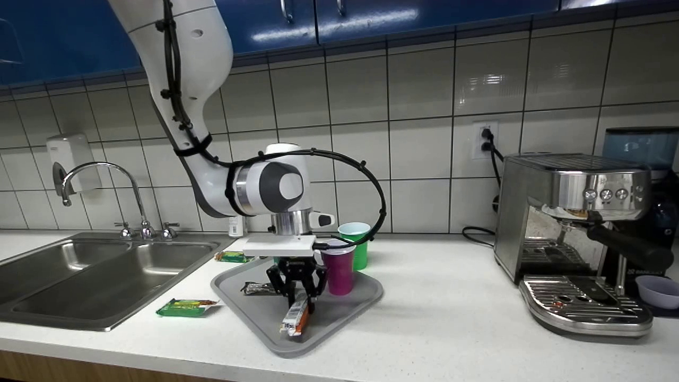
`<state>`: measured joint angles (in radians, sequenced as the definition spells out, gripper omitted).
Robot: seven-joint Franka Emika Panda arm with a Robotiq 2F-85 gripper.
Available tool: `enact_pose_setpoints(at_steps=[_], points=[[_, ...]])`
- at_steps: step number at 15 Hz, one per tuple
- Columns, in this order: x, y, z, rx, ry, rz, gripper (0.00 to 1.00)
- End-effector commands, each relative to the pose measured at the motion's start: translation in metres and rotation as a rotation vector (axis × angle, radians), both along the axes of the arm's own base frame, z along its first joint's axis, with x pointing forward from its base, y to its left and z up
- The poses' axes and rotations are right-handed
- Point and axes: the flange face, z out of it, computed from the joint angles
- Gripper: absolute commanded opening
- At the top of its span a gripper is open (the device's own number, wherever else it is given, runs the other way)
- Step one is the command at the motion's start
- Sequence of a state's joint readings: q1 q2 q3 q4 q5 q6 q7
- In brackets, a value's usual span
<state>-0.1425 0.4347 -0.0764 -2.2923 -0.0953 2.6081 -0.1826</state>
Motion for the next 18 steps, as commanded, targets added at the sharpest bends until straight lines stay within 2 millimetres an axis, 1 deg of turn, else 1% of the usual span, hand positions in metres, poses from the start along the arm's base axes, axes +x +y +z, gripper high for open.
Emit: enact_pose_setpoints(at_steps=[1, 6, 18], points=[[-0.010, -0.015, 0.024, 0.007, -0.016, -0.032, 0.17], [-0.015, -0.044, 0.033, -0.011, -0.022, -0.114, 0.17], [-0.023, -0.125, 0.028, -0.059, -0.008, -0.369, 0.17]])
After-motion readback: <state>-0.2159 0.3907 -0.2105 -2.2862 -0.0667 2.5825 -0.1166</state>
